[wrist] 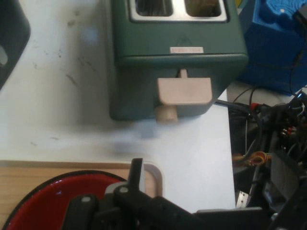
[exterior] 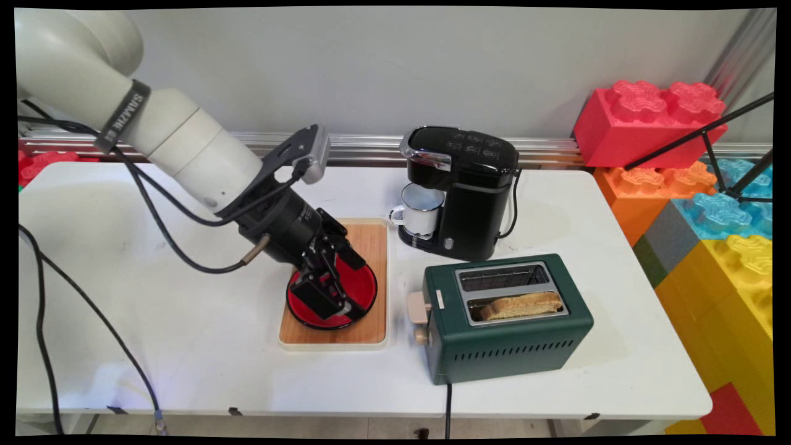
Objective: Press the toaster switch
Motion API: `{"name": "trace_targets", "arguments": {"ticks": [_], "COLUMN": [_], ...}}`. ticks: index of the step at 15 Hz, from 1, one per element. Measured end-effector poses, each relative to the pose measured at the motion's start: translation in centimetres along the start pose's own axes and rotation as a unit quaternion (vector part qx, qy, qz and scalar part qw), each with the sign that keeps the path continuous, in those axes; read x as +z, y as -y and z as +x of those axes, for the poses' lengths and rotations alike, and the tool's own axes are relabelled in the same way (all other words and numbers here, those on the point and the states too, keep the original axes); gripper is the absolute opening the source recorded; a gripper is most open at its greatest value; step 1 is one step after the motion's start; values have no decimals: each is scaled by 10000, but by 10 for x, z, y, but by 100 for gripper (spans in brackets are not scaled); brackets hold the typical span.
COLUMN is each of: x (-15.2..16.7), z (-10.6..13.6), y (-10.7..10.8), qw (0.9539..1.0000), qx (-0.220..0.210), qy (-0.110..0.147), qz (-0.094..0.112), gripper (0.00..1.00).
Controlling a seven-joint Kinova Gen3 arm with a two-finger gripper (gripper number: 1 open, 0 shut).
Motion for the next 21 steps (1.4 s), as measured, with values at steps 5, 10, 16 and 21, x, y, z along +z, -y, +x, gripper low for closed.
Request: {"name": "trace_targets", "arguments": {"ticks": [5,10,16,21], "x": [0,2,7,13], "z": [0,-2,-8,-17], "y": [-15,-21,-21,-17], "qw": [9998,9996,9997,9984], "qx": [181,225,118,3], "qy": [31,20,-155,-561], "qz": [65,140,140,92], "gripper": [100,0,0,0]}}
